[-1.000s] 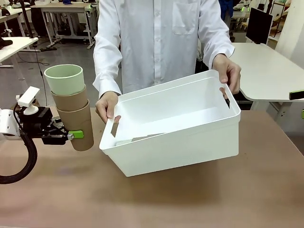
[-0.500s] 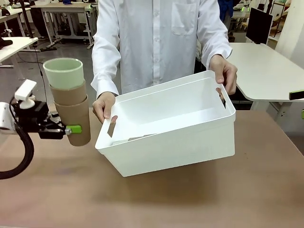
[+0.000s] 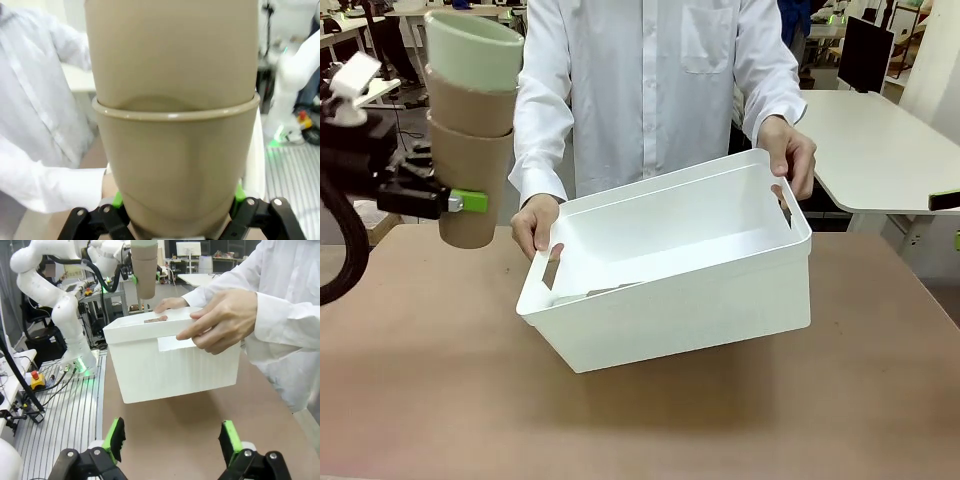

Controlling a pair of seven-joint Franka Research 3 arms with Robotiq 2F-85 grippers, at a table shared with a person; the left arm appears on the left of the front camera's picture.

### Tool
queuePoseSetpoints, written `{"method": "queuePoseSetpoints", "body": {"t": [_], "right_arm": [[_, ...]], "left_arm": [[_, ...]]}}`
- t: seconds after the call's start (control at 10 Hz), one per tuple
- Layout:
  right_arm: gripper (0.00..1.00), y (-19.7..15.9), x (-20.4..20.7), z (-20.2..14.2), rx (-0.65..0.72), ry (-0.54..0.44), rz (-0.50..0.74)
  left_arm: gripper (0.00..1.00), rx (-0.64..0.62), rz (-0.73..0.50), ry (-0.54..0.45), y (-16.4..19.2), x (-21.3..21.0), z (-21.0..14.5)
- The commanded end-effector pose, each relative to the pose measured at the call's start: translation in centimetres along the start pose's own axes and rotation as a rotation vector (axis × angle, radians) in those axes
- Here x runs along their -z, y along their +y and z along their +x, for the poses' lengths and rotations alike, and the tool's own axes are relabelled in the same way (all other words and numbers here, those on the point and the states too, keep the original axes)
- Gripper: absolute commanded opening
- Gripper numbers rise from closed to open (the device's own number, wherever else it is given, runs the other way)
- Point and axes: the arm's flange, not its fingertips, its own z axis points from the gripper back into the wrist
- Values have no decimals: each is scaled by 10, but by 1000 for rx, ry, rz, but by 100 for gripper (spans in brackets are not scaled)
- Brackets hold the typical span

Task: Stack the cups and store them in the basket.
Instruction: Place the stack of Reusable plastic cups into the Pantry Basket.

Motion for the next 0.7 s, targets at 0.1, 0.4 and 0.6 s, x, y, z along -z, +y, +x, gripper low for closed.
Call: {"method": "queuePoseSetpoints", "body": {"t": [0.1, 0.4, 0.6], "right_arm": [[100, 1, 0, 5, 20, -21, -5], [100, 1, 0, 5, 20, -21, -5], [100, 1, 0, 5, 20, -21, -5]], "left_arm": [[84, -29, 12, 281, 9, 37, 64], [84, -26, 62, 487, 19, 106, 102], [84, -19, 74, 580, 24, 149, 108]]}}
